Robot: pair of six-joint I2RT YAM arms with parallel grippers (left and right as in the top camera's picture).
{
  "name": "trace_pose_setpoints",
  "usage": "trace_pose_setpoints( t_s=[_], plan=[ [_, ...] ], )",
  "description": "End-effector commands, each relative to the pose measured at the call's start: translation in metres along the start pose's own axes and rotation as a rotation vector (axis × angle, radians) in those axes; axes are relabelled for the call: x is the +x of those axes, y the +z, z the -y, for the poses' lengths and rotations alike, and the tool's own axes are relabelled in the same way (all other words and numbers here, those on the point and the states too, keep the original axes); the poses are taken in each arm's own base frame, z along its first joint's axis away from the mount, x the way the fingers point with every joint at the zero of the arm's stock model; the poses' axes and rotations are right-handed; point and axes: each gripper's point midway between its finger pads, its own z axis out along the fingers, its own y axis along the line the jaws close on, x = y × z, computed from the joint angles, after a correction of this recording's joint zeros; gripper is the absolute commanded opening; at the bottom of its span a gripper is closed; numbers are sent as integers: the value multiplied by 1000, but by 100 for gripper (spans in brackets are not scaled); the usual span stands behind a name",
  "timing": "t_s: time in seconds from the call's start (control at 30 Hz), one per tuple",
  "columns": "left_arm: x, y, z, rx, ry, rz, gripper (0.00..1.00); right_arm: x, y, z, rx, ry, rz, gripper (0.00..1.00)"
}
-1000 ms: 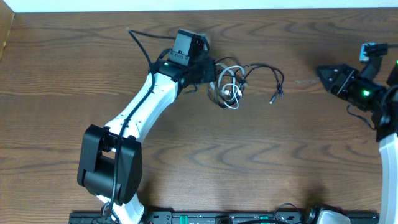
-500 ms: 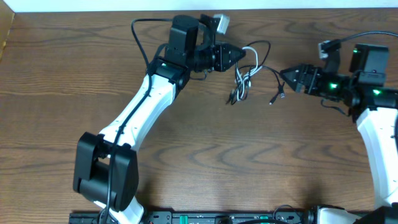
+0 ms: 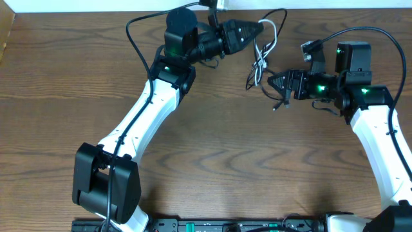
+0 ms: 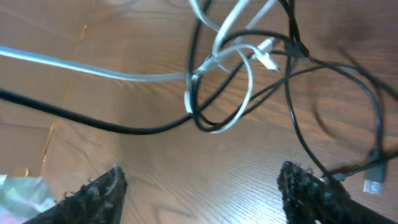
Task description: Untangle cables
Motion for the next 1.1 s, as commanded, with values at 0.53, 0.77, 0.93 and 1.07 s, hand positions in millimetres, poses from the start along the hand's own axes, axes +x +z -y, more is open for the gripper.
trace_pose_setpoints(
  t_s=[0.53,0.77,0.93,1.07],
  plan=[
    [-11,-5,31,77,-106,23,8,-22,44,-11,-37,-24,52,45],
    [-11,-5,31,77,-77,24,8,-10,82,13,53,59,12,24],
    [-8,-6,17,26,36,16,8,-5,79,45,202,152,16,1],
    [-12,-19,-37,-191,37,49,8,-13,55,50,241,159,53,1]
  ],
)
